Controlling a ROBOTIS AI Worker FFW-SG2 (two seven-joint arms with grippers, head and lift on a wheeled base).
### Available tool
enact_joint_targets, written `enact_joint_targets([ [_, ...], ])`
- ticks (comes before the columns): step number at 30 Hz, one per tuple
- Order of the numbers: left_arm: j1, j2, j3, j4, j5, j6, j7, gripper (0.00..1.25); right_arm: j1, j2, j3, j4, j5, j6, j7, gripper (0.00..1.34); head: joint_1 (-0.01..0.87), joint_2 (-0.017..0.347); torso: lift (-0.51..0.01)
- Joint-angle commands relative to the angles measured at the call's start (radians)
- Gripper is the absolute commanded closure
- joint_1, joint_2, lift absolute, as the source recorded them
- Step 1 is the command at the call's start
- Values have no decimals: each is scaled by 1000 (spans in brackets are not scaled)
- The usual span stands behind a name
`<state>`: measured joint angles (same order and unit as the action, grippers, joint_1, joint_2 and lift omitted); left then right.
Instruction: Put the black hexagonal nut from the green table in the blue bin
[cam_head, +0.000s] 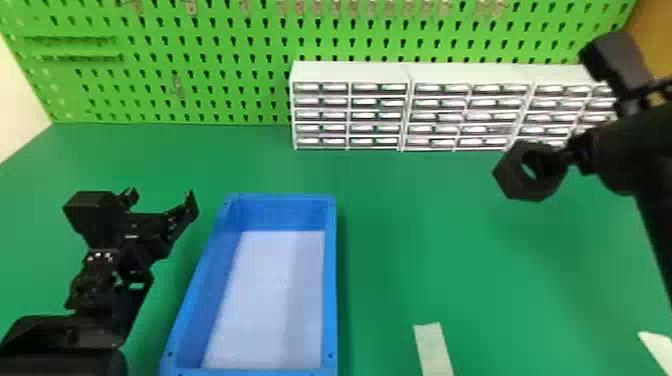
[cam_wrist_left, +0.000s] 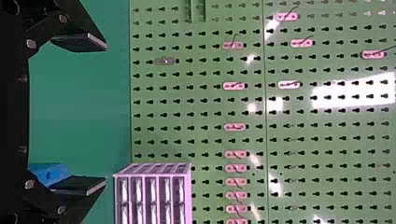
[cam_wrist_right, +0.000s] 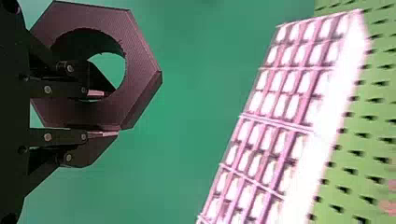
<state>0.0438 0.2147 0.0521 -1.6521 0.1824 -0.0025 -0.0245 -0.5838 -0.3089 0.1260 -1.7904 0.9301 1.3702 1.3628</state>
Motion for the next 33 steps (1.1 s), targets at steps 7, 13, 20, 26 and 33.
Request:
enact_joint_targets([
  [7, -4, 0, -3, 0, -3, 1, 0, 252, -47, 63, -121, -17, -352, -56, -241, 1053, 686, 52, -97],
  [13, 2, 0, 3, -2, -1, 1, 0, 252, -45, 125, -183, -12, -525, -122, -395, 1053, 686, 52, -97],
  [20, 4, 0, 8, -3, -3, 1, -2, 252, -21, 192, -212, -12, -749, -218, -625, 1102, 686, 52, -97],
  [26, 4, 0, 9, -3, -4, 1, -2, 252, 27, 240, -209, -7, -869, -318, -784, 1101, 686, 52, -97],
  [33, 2, 0, 9, -3, -8, 1, -2, 251, 128, 277, -175, -1, -1054, -525, -1005, 1101, 686, 52, -97],
])
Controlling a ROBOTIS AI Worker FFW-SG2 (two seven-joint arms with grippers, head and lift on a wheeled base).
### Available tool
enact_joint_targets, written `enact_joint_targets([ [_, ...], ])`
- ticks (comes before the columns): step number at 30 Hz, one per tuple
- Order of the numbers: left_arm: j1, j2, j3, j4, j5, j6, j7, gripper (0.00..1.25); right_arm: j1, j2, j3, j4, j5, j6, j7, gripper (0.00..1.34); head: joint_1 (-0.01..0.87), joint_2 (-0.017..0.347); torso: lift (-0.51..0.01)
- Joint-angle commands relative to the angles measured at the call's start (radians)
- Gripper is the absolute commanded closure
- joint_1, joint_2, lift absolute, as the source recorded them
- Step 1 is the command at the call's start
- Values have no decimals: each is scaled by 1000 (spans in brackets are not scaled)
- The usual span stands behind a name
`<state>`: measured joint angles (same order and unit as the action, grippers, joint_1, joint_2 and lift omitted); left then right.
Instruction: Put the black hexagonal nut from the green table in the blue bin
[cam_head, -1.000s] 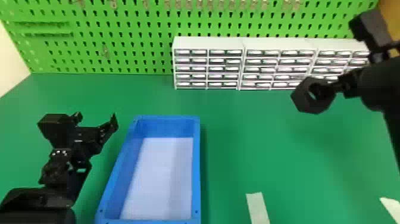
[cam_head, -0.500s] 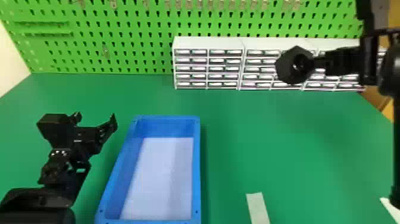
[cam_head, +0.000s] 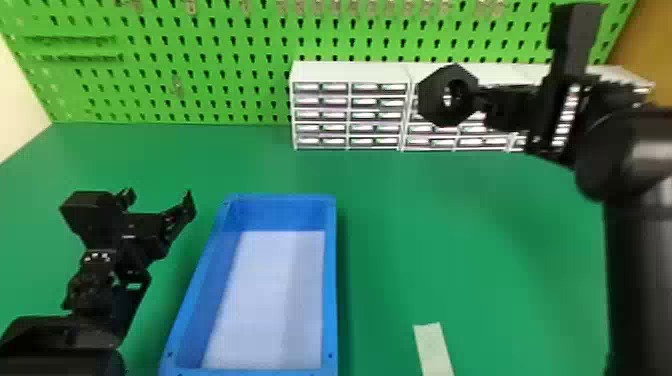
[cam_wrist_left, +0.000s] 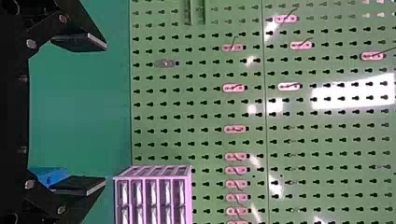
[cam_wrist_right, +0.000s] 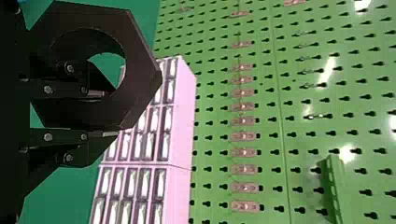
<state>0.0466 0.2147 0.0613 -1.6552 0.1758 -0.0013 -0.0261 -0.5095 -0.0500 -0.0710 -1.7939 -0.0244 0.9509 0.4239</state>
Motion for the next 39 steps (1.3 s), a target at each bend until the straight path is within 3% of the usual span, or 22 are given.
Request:
enact_joint_targets([
  [1, -2, 0, 0, 0, -1, 0, 0, 252, 63, 21, 25, 2, -109, -127, -77, 1101, 686, 52, -97],
  [8, -4, 0, 0, 0, -1, 0, 0, 252, 124, 35, 77, 19, -183, -247, -139, 1101, 686, 52, -97],
  [15, -5, 0, -2, 0, -1, 0, 0, 251, 161, 24, 172, 22, -212, -287, -166, 1101, 686, 52, -97],
  [30, -8, -2, -2, -2, 1, 0, 0, 252, 232, -42, 372, 21, -318, -325, -212, 1101, 686, 52, -97],
  [39, -10, -2, -6, -2, 1, 0, 0, 252, 194, -116, 522, 13, -376, -284, -212, 1101, 686, 52, -97],
])
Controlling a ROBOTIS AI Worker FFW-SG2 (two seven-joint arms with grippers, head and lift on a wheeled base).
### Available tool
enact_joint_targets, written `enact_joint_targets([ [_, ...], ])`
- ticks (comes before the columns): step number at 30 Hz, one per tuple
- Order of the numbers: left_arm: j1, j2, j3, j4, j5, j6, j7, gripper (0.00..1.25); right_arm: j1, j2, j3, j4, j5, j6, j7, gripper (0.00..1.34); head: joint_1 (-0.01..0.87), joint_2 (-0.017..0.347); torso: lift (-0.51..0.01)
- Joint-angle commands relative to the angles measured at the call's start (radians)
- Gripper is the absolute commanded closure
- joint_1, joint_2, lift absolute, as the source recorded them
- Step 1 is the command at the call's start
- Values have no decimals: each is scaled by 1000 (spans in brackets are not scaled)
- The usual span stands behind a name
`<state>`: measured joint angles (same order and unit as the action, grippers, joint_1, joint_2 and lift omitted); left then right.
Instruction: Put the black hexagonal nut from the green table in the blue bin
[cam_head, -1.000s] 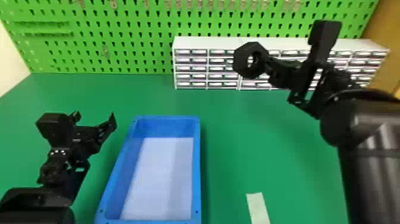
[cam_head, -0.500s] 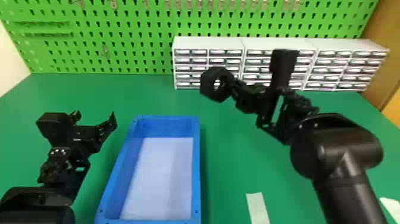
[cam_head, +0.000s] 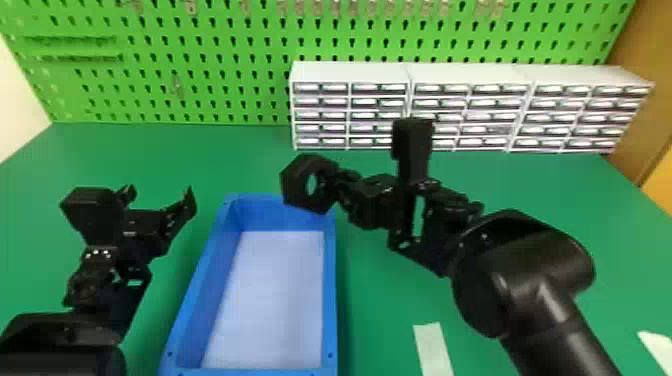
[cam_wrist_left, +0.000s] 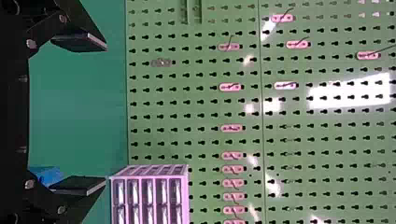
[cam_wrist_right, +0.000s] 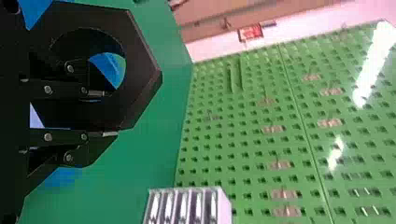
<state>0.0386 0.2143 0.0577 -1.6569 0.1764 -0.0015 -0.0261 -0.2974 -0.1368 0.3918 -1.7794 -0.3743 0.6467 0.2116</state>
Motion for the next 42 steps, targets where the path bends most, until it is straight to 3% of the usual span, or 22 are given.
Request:
enact_joint_targets([
  [1, -3, 1, -6, 0, -2, 0, 0, 252, -22, -33, 68, -2, -32, 25, 0, 1101, 686, 52, -97],
  [8, -6, 1, -10, 2, -3, 2, 0, 252, -72, -76, 177, 2, -58, 61, -6, 1101, 686, 52, -97],
  [14, -9, -1, -13, 2, -6, 6, 0, 252, -114, -95, 246, 35, -92, 65, -9, 1101, 686, 52, -97],
  [31, -13, 1, -15, 2, -9, 8, 0, 252, -197, -79, 412, 179, -123, 54, -9, 1101, 686, 52, -97],
  [42, -11, 1, -12, 2, -9, 8, 0, 252, -210, -86, 427, 189, -107, 56, -9, 1098, 686, 52, -97],
])
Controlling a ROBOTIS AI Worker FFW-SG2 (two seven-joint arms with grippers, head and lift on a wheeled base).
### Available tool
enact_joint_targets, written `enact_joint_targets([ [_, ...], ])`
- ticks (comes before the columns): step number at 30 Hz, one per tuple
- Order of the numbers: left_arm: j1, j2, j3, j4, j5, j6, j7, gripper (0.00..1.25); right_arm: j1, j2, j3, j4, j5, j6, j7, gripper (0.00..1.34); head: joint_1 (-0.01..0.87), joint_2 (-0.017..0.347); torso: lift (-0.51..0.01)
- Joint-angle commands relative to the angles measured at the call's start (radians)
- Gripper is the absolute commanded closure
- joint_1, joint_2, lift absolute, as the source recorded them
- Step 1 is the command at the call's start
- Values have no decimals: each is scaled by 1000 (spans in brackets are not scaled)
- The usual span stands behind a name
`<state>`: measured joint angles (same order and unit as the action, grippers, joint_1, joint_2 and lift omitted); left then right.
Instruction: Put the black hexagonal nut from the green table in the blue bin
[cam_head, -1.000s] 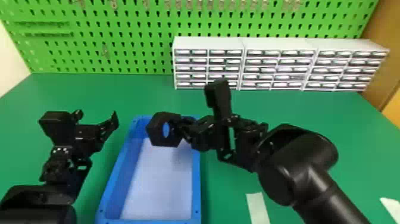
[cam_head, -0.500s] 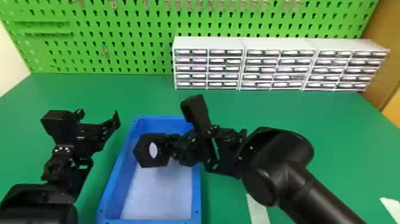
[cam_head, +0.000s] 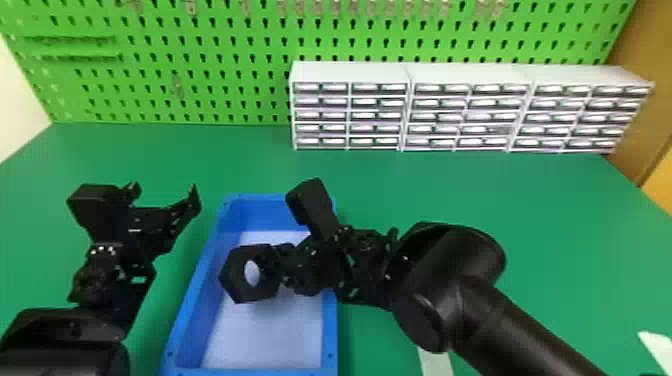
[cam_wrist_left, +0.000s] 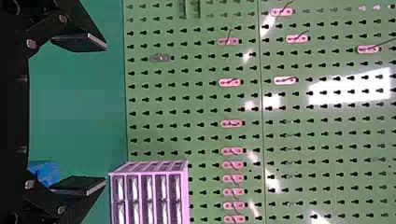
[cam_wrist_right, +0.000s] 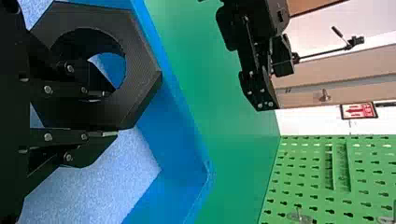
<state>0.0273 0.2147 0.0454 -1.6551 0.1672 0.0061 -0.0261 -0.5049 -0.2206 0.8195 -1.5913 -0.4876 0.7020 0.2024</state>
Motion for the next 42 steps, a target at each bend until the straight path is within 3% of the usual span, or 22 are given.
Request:
enact_joint_targets([
  [1, 0, 0, 1, 0, 0, 0, 0, 252, -3, -2, 0, 2, 7, 1, 0, 1098, 686, 52, -97],
  [4, 0, 0, 1, 0, 0, 0, 0, 252, -3, -3, 0, 8, 9, -1, 0, 1058, 686, 52, -97],
  [7, 0, 0, 2, 0, 0, 0, 0, 252, -4, -6, 0, 8, 9, -4, 0, 878, 686, 52, -97],
  [11, 0, 0, 2, 0, 0, 0, 0, 252, -7, -8, -2, 8, 17, -4, 0, 858, 686, 52, -97],
  [17, 0, 0, 2, 0, 0, 0, 0, 252, -9, -13, -7, 10, 21, -4, 0, 512, 686, 52, -97],
  [26, 0, 0, 1, 0, 0, 0, 0, 252, -9, -14, -22, 10, 23, -4, 0, 206, 686, 52, -97],
  [34, 2, 0, 1, 0, 0, 0, 0, 252, -1, -14, -59, 7, 12, -19, 2, 188, 686, 52, -97],
  [42, 3, 0, 1, 0, 0, 0, 0, 252, 45, 9, -234, -27, 49, -104, 45, 190, 686, 52, -97],
])
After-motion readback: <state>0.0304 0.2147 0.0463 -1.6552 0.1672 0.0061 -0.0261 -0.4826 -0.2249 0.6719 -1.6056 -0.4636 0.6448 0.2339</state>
